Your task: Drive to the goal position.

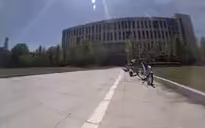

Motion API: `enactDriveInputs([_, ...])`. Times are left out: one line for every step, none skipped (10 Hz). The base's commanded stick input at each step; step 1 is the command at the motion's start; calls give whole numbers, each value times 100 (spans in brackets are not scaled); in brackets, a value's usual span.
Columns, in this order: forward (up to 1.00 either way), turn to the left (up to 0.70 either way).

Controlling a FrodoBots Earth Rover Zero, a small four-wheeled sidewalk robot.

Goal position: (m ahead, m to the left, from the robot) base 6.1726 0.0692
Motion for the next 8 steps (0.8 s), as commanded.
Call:
enactDriveInputs([70,0])
enactDriveInputs([70,0])
enactDriveInputs([70,0])
enactDriveInputs([70,0])
enactDriveInputs([70,0])
enactDriveInputs([70,0])
enactDriveInputs([70,0])
enactDriveInputs([70,0])
